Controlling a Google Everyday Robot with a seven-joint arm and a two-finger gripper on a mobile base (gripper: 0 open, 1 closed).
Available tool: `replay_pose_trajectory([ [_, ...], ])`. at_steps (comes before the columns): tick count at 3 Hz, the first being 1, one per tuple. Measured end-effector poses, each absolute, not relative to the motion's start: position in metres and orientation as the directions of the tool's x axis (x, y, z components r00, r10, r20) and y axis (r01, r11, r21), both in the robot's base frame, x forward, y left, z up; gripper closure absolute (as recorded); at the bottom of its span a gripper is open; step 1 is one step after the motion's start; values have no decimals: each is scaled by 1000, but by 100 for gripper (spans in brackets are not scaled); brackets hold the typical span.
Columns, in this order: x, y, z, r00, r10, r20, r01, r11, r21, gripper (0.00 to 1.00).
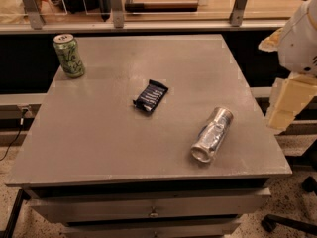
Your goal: Move redbull can near rxbar blueberry
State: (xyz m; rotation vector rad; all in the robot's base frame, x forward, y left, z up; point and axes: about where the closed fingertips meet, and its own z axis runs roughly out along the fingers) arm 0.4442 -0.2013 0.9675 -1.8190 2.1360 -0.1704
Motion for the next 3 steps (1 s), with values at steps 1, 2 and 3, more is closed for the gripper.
replay_pose_trajectory([
  [1,454,-177,932,53,-995,-85,-950,-24,-312,0],
  [2,465,-154,881,250,-964,-87,-949,-226,-220,0],
  [3,468,-142,853,337,-935,-110,-934,-318,-160,0],
])
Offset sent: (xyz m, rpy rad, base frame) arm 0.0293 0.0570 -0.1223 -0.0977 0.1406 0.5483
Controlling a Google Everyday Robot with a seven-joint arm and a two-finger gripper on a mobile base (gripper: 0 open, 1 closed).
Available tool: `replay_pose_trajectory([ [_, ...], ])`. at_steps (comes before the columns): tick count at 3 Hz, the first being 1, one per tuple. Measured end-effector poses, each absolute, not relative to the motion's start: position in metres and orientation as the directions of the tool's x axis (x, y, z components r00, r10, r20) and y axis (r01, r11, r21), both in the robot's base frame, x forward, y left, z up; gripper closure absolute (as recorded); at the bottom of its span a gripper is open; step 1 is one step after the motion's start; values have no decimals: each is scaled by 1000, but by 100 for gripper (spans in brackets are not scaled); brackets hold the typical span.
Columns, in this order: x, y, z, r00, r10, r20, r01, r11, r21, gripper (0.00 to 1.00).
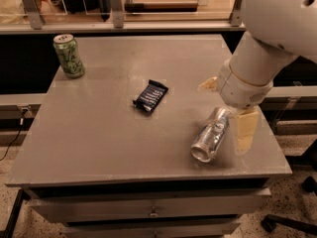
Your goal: Move redbull can near rxbar blueberry
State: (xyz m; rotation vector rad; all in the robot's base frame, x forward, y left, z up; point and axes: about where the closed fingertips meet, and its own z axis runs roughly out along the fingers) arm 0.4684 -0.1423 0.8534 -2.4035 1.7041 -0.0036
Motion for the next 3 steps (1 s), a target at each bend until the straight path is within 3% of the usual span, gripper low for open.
replay_pose_trajectory([
  [1,463,-130,840,412,-898,-153,-909,-394,-136,0],
  [2,462,-128,839,427,-890,-159,-903,-408,-136,13],
  [3,462,-128,840,426,-891,-156,-903,-408,-138,44],
])
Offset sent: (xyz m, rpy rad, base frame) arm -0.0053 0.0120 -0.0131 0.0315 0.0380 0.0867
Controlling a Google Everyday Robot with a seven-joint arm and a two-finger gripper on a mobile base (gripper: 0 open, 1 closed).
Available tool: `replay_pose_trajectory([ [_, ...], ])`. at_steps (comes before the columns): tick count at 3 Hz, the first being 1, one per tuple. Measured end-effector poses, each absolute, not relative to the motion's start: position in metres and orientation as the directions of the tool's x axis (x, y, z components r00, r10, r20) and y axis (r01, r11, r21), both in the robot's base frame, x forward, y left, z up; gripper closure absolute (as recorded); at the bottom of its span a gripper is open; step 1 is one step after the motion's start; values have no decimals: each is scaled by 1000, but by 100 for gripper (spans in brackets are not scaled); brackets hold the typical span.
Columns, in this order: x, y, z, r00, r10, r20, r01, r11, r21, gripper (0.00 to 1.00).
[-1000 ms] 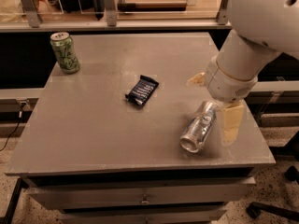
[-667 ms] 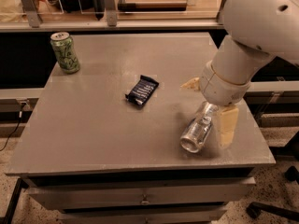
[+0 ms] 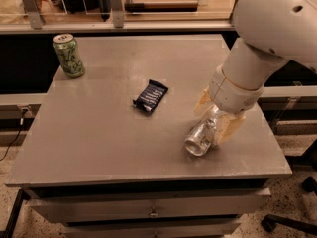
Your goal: Move redbull can near rxbar blueberry
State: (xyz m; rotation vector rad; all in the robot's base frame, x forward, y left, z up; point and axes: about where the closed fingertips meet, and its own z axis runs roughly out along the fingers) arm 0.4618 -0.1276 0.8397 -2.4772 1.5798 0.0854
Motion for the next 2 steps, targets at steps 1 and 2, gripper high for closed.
replay_pose_trajectory([
  [1,461,-127,840,428,-891,-155,-902,-409,-140,75],
  [2,461,-127,840,428,-890,-154,-901,-409,-141,98],
])
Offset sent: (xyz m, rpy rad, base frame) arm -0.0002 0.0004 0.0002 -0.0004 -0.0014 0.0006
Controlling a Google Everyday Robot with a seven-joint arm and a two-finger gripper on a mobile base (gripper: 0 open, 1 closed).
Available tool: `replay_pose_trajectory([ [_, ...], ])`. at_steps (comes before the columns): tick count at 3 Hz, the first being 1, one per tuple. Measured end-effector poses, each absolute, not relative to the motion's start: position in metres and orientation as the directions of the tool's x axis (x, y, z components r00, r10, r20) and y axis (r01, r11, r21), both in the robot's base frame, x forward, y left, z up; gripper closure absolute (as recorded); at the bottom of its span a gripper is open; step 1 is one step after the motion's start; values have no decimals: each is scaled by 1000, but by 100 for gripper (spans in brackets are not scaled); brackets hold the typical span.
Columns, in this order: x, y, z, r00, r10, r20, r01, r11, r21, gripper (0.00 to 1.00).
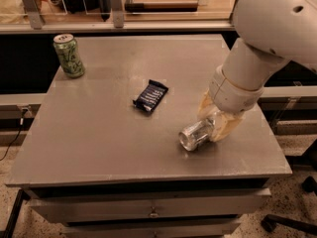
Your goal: Move redbull can near rxbar blueberry
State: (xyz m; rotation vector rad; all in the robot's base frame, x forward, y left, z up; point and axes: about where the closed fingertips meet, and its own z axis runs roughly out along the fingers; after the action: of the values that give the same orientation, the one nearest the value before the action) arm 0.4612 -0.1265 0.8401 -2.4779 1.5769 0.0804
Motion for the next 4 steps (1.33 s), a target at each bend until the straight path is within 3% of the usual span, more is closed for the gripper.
replay_pose_trajectory([
  [2,473,-138,851,401,-910,-103,-910,-384,-153,100],
  [4,516,-152,893,408,-913,-23,-878,-386,-282,100],
])
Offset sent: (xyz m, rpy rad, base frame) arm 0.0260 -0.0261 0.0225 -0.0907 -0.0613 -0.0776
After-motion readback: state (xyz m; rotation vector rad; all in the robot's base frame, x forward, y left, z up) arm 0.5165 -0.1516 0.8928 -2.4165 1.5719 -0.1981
